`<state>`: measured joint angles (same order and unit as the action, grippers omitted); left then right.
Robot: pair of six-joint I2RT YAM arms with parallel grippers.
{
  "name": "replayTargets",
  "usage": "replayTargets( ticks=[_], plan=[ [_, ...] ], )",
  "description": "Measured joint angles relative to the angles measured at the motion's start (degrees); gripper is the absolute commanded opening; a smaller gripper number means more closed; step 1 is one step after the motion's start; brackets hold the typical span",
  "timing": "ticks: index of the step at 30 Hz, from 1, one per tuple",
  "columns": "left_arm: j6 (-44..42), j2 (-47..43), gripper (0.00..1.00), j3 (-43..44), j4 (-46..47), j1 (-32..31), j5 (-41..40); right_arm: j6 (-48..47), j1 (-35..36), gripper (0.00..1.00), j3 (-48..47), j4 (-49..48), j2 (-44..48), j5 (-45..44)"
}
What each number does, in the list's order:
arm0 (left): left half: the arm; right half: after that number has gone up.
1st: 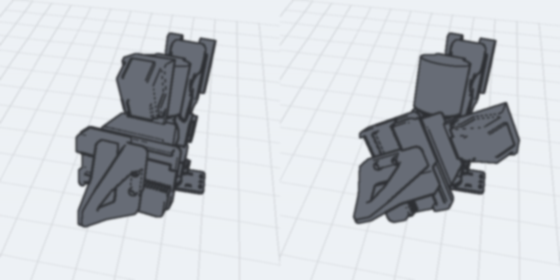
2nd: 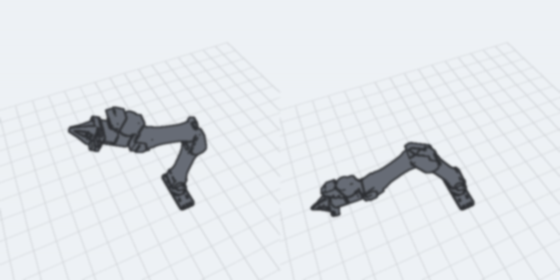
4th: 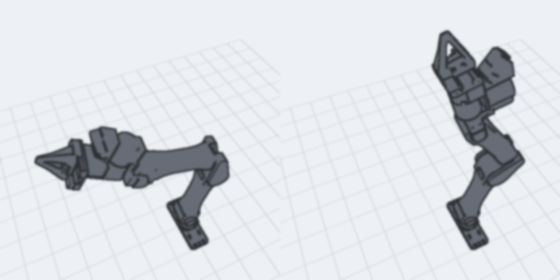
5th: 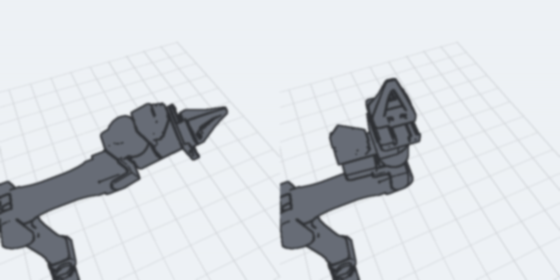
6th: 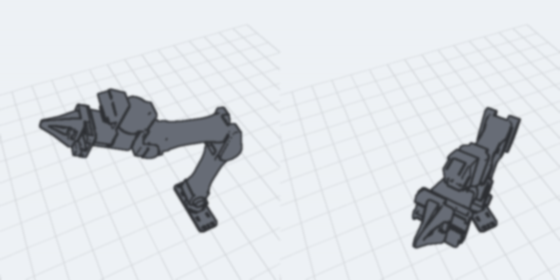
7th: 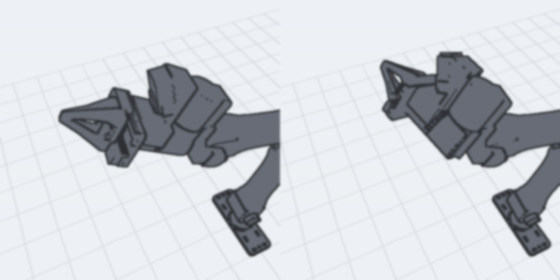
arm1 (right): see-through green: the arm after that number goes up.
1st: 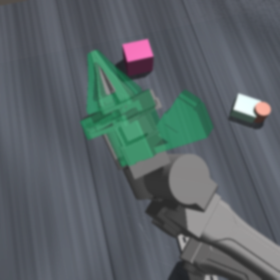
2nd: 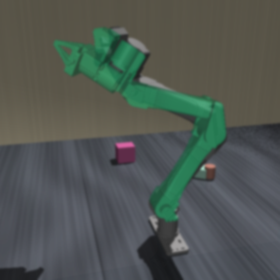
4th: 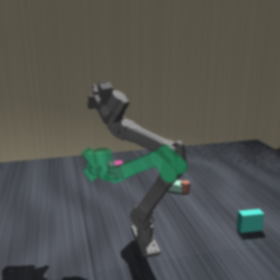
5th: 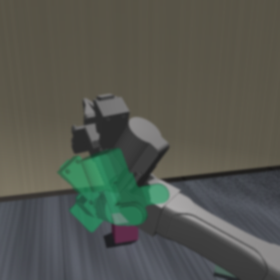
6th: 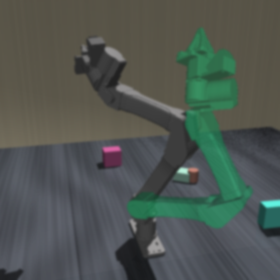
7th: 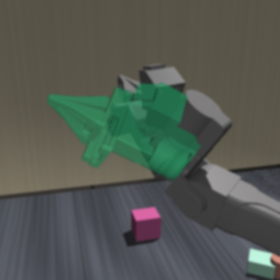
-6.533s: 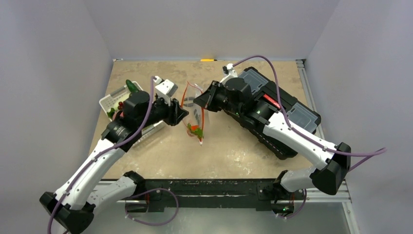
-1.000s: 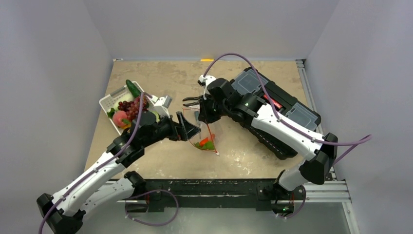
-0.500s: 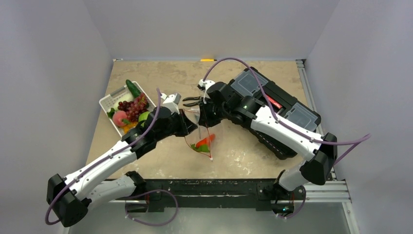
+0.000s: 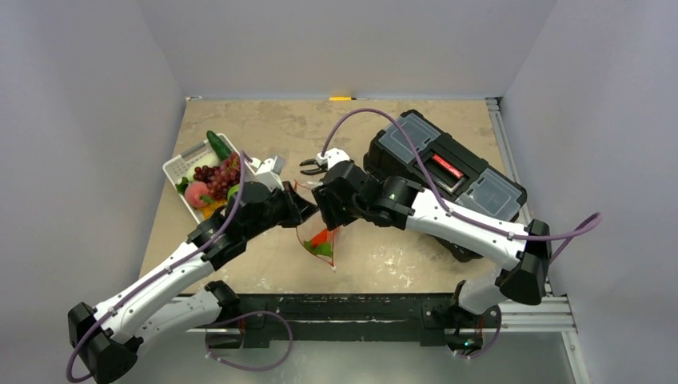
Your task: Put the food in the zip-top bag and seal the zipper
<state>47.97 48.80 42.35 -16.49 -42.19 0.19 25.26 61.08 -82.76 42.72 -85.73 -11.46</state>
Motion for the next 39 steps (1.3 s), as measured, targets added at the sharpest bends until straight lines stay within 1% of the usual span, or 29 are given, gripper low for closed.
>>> replayTargets(
  ticks=[4,6,8,12,14,16,19,23,26,29,30,35,37,39],
  plan=[
    [3.2,-1.2,0.0,-0.1,-0.5,0.0,-1.6,2.2,2.9,0.7,2.8,1.0,2.2,-6.4],
    [4.7,-1.9,0.0,-0.1,-0.6,0.0,-2.4,4.1,4.3,0.73,5.7,0.9,4.9,-7.9],
    [6.3,-2.5,0.0,-0.1,-0.6,0.0,-3.3,6.4,5.9,0.76,10.8,-1.3,9.3,-8.3],
    [8.3,-3.3,0.0,-0.6,-0.6,0.0,-4.3,7.9,7.7,0.82,21.2,-8.2,18.2,-6.3],
    [9.4,-3.6,0.0,-1.3,-0.7,0.0,-4.9,6.8,8.0,0.83,28.5,-14.7,24.3,-2.7],
    [10.3,-4.0,0.0,-2.1,-0.7,0.0,-5.2,5.0,8.2,0.83,34.6,-18.9,30.1,0.7],
    [12.6,-4.7,0.0,-3.1,-0.8,0.0,-5.8,1.4,8.7,0.8,40.6,-25.5,35.5,4.1],
    [15.4,-5.4,0.0,-3.6,-0.8,0.0,-6.5,-1.8,10.8,0.77,42.6,-31.6,35.1,4.5],
    [17.7,-5.4,0.0,-3.6,-0.8,0.0,-6.9,-3.7,15.2,0.74,43.0,-35.1,33.3,0.6],
    [19.8,-5.4,0.0,-3.6,-1.0,0.0,-7.2,-4.9,18.6,0.64,43.0,-37.7,30.7,-4.1],
    [20.2,-5.3,0.0,-3.6,-1.1,0.0,-7.2,-5.3,19.5,0.62,43.0,-38.3,29.5,-6.0],
    [22.1,-5.0,0.0,-3.6,-1.7,0.0,-7.8,-5.6,22.9,0.6,43.0,-38.7,23.6,-14.8],
    [22.7,-5.0,0.0,-3.6,-1.7,0.0,-8.0,-5.4,23.6,0.54,43.0,-38.7,22.2,-17.9],
    [23.0,-5.0,0.0,-3.6,-1.8,0.0,-8.1,-5.4,23.8,0.47,43.1,-39.0,21.6,-20.2]
  ],
)
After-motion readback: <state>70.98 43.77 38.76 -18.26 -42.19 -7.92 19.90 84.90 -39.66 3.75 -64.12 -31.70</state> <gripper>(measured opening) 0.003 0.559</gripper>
